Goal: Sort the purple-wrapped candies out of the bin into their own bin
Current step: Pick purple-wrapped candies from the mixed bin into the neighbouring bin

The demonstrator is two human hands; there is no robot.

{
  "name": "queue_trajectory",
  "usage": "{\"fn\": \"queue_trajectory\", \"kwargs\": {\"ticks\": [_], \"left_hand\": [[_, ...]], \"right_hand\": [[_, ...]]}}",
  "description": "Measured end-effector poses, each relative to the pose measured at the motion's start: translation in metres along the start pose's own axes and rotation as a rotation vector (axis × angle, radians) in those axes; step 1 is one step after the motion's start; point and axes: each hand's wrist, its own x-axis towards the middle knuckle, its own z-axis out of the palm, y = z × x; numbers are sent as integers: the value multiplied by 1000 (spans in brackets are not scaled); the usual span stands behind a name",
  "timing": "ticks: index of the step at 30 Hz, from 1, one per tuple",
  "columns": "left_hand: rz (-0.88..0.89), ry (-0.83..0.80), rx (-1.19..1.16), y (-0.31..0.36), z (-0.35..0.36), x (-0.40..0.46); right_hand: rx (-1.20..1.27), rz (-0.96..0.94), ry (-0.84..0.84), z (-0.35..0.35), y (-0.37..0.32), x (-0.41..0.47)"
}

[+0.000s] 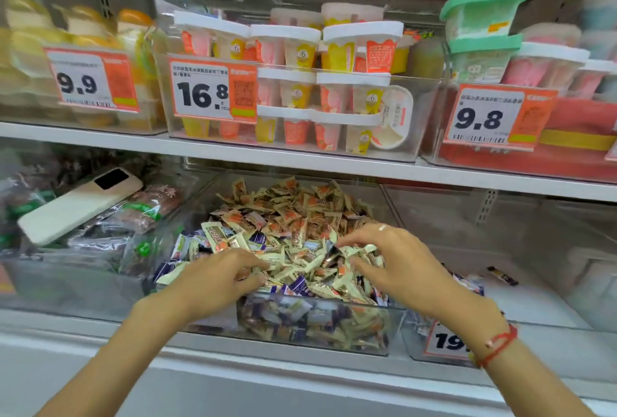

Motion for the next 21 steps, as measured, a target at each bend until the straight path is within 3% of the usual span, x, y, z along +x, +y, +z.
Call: {"fn": "queue_trajectory", "kwargs": {"ticks": [3, 6, 9, 11, 14, 21], "left_hand": [[-54, 49, -26, -7, 1, 4], [-95, 204, 75, 1, 1, 12], [0, 344, -68, 21, 2, 24], [83, 265, -195, 37, 7, 32], [78, 170, -151, 45, 17, 42], [-31, 400, -61, 24, 8, 36]], "right_hand": [[-90, -19, -79, 16, -7, 30], [-255, -2, -299, 31, 5, 59], [-406, 10, -450, 41, 9, 79], [-445, -29, -433, 45, 8, 87], [-455, -93, -437, 46, 6, 94], [-332, -109, -277, 42, 12, 77]]}}
